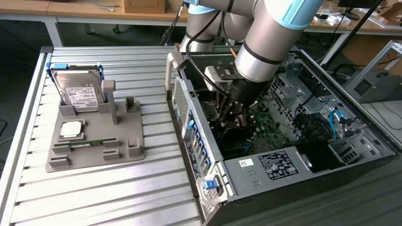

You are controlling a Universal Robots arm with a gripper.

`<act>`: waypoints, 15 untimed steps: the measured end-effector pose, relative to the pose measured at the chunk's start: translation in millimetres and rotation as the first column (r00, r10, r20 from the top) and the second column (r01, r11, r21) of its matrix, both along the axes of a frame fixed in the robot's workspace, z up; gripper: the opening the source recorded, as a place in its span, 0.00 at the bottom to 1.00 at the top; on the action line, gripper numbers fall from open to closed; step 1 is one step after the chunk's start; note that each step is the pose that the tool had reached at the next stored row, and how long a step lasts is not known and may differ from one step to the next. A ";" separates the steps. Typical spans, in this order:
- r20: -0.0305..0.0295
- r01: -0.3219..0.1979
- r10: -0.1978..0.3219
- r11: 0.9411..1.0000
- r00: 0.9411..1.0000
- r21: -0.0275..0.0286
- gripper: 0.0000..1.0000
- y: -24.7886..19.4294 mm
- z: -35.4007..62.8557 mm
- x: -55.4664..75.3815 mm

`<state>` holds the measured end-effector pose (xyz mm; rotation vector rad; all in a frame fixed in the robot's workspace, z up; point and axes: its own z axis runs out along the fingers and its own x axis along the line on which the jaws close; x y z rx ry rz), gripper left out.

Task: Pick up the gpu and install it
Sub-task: 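Press down on the gpu until it lock into place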

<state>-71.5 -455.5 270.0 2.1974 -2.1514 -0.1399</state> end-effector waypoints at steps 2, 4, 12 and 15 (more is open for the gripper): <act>0.000 0.000 0.000 1.000 1.000 0.000 0.10 0.0 -0.5 0.0; 0.000 0.000 0.000 1.000 1.000 0.000 0.10 0.0 -1.0 -0.1; 0.000 0.000 0.000 1.000 1.000 0.000 0.10 0.0 -1.5 -0.3; 0.001 0.000 0.000 1.000 1.000 0.002 0.10 0.2 2.6 -0.1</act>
